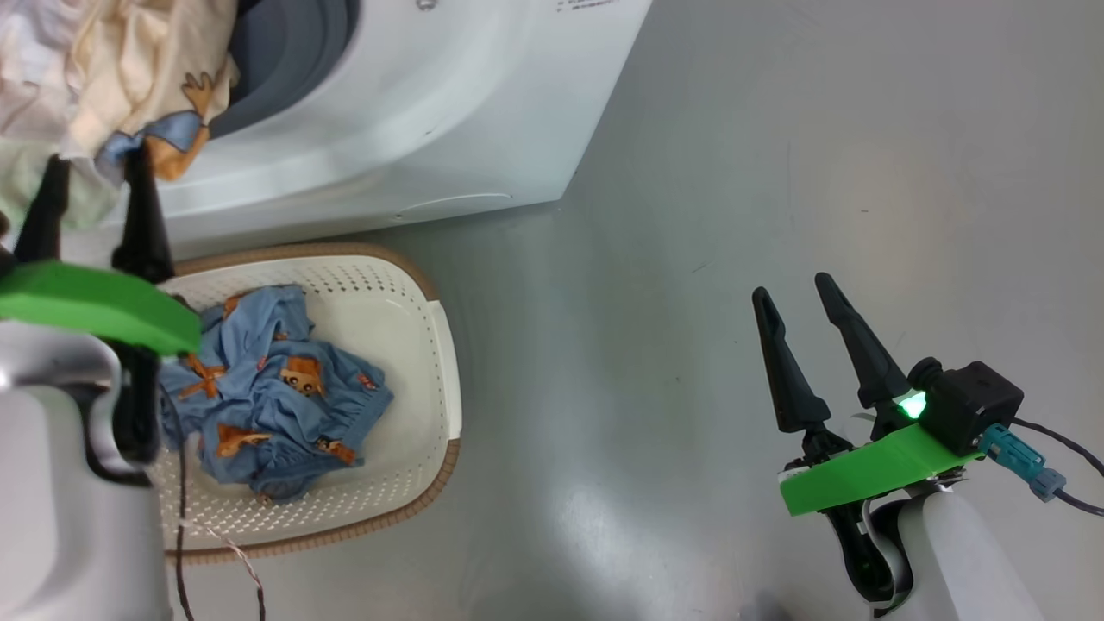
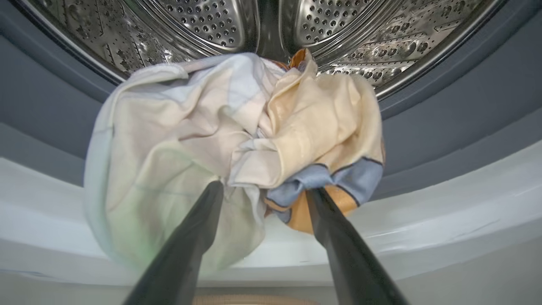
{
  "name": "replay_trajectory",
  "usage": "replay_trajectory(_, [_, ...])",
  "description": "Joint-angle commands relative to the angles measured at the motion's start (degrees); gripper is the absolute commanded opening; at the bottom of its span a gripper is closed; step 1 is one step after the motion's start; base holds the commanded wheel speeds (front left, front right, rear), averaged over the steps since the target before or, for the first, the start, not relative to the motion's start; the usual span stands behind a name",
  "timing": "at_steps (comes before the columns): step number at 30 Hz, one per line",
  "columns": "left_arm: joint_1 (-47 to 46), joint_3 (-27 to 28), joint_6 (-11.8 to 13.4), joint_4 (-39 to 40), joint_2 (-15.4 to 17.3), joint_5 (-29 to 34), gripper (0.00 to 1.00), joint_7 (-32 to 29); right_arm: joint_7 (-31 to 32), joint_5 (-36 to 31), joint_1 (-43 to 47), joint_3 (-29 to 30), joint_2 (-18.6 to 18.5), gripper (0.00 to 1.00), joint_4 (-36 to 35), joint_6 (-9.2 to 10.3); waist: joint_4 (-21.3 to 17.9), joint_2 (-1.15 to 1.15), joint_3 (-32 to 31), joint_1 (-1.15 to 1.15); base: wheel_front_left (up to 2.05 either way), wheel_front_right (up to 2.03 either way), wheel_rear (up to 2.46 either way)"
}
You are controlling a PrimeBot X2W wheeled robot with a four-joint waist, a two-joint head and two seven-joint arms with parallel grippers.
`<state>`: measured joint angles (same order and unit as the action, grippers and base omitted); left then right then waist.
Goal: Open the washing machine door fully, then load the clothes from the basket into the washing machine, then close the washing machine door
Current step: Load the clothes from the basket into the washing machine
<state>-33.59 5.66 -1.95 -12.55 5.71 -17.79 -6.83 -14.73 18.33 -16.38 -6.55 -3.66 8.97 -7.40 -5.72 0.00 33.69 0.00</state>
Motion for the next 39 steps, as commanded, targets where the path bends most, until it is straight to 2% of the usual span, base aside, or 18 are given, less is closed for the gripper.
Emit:
replay_trajectory(1, [-1.4,2.3,0.8,0.3,2.0,-0.9,1.00,-0.5,-0.3,0.7,1.3,-1.3,0.4,1.00,-1.3,-0.09,-0.2,0.00,0.3,0.00,0.00,0.00,0.00])
replay_trajectory(6, [-5.8,4.2,2.5,-5.1,2.3,-3.7,1.00,-4.8,-0.3,0.8,1.2,-1.2,0.5,1.00,-1.3,-0.09,-0.3,0.00,1.0,0.00,0.00,0.00,0.00])
replay_trajectory(11, [-8.9,5.0,3.2,-8.1,2.5,-5.5,1.00,-7.6,-0.3,0.9,1.1,-1.4,0.6,1.00,-1.2,-0.09,-0.2,0.00,1.3,0.00,0.00,0.00,0.00])
replay_trajectory(13, [-10.1,4.6,2.9,-9.0,2.9,-5.6,0.37,-8.4,-0.3,1.0,1.0,-1.5,0.6,1.00,-1.1,-0.09,-0.1,0.00,1.4,0.00,0.00,0.00,0.00])
replay_trajectory(14, [-10.7,4.3,2.7,-9.3,3.2,-5.4,0.00,-8.3,-0.3,1.1,0.9,-1.5,0.6,1.00,-1.1,-0.09,-0.1,0.00,1.5,0.00,0.00,0.00,0.00])
replay_trajectory(18, [-12.6,1.9,1.7,-9.7,3.6,-3.7,0.00,-7.0,-0.3,1.3,0.7,-1.7,0.6,1.00,-0.9,-0.09,0.0,0.00,1.6,0.00,0.00,0.00,0.00])
replay_trajectory(25, [-19.4,-2.3,0.1,-10.1,4.0,0.5,0.00,0.7,-0.3,1.7,0.2,-2.0,0.7,1.00,-0.9,-0.09,0.0,0.00,2.4,0.00,0.00,0.00,0.00])
replay_trajectory(30, [-24.8,-3.5,-0.8,-13.7,5.1,1.9,0.00,5.8,-0.3,1.9,-0.1,-2.5,0.7,1.00,-1.1,-0.09,-0.8,0.00,3.4,0.00,0.00,0.00,0.00])
replay_trajectory(39, [-33.4,-4.7,-3.2,-20.7,8.2,2.0,0.00,10.3,-0.3,2.0,-0.1,-2.8,0.7,1.00,-1.6,-0.09,-2.2,0.00,6.9,0.00,0.00,0.00,0.00])
